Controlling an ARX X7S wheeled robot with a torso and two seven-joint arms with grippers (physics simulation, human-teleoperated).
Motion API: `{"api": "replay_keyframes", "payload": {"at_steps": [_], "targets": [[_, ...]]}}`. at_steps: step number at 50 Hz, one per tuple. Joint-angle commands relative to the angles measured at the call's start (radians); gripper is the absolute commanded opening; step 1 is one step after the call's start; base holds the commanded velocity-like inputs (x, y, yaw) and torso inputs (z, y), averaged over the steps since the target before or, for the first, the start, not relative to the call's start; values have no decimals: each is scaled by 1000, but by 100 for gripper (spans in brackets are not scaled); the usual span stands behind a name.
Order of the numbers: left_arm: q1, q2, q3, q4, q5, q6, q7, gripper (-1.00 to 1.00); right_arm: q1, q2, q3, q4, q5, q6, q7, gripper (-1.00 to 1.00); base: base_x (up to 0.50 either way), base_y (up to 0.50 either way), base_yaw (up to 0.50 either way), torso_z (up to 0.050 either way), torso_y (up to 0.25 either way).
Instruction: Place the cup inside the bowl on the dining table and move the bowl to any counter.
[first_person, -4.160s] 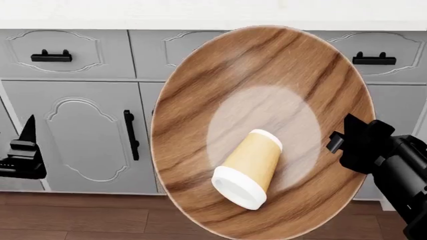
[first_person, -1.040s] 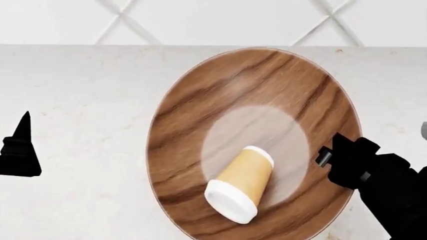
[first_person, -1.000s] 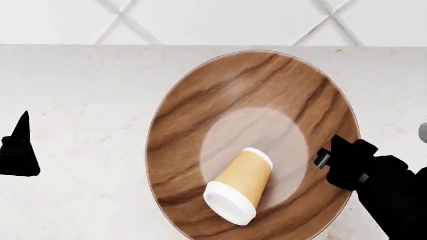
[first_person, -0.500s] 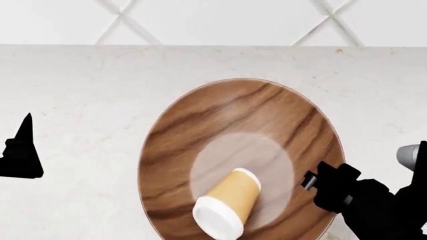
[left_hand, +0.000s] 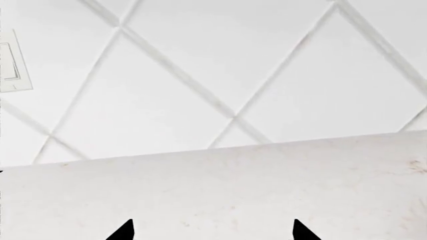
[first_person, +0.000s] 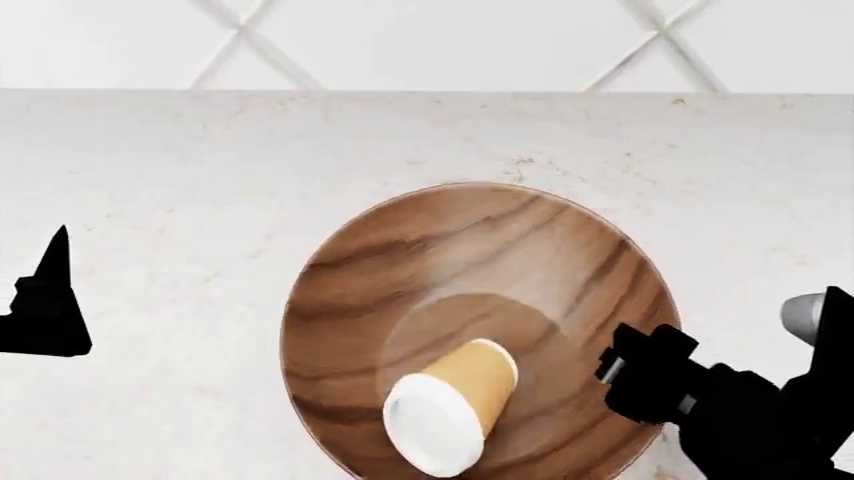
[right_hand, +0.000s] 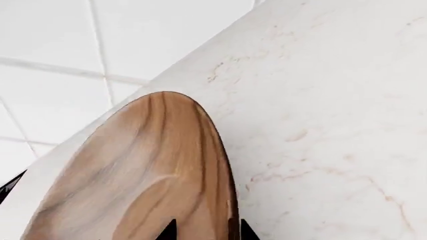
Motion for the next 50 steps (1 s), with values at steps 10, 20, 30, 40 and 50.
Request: {"api": "replay_keyframes", "payload": {"at_steps": [10, 20, 30, 40, 50], "targets": [[0, -13, -9, 4, -11, 0, 6, 100, 4, -1, -4, -2, 19, -3, -3, 100, 0, 0, 0, 0, 0], [-1, -10, -5, 5, -10, 0, 4, 100, 23, 9, -14, -7, 12, 2, 7, 100, 0, 0, 0, 0, 0], [-5, -3, 3, 11, -10, -4, -4, 100, 40, 45, -67, -75, -85, -8, 4, 100, 0, 0, 0, 0, 0], [-9, -8, 2, 12, -15, -5, 0, 100, 67, 100, -112, -167, -152, 9, 22, 100, 0, 0, 0, 0, 0], [-30, -11, -2, 34, -35, -38, -15, 100, 60, 181, -90, -341, -141, 28, 61, 100, 0, 0, 0, 0, 0]]}}
